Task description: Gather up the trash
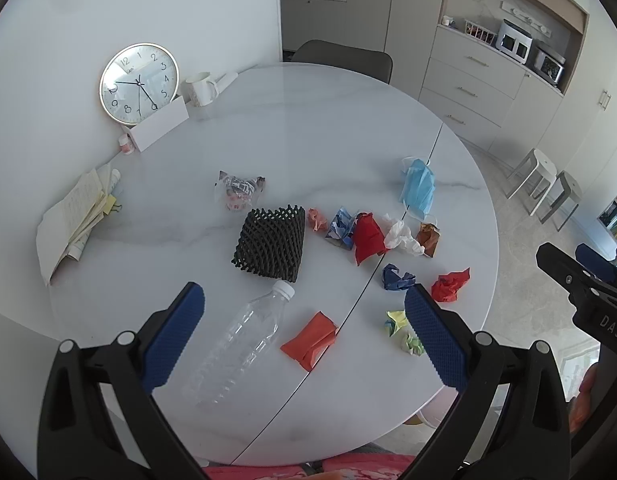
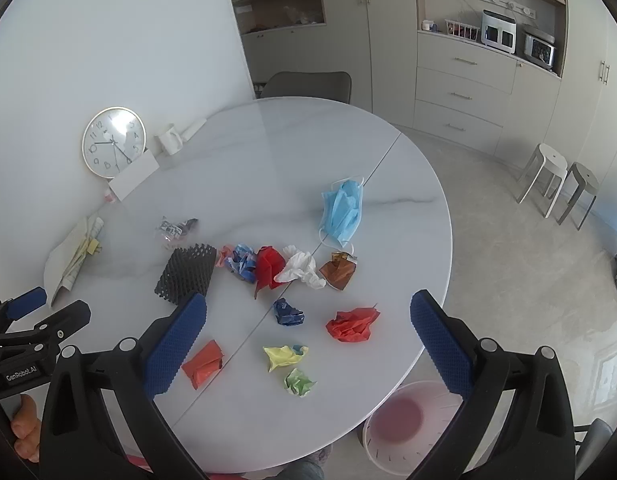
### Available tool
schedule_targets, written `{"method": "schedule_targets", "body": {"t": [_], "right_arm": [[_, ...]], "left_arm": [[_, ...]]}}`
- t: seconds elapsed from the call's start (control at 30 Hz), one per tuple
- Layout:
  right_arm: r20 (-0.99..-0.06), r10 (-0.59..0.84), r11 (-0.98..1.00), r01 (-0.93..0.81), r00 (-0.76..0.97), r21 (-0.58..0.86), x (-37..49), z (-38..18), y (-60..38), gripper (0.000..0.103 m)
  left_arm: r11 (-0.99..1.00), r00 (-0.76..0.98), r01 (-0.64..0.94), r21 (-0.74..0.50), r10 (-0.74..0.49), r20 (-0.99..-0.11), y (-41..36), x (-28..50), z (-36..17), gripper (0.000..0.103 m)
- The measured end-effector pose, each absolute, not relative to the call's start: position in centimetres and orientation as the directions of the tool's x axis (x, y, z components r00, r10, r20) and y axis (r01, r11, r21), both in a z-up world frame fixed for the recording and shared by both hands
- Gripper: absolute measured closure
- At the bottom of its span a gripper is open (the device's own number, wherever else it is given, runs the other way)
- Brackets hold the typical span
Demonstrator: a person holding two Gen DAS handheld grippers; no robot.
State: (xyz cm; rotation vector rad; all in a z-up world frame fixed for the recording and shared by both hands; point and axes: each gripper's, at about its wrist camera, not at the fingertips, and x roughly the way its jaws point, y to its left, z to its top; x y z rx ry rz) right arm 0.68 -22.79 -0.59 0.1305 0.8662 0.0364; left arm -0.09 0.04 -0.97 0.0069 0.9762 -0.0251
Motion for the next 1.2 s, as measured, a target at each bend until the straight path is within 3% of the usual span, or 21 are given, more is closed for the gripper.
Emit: {"method": "schedule_targets", "body": {"t": [1.2], "right_arm": [[-0.764,0.09,0.991,0.016,0.64,0.13,0.8,-0.96,-22.42,0.002]], "left_arm": [[1.0,0.553,0.022,-0.006,-0.017,-0.833,0.49,0.07,-1.11,0.007]]}}
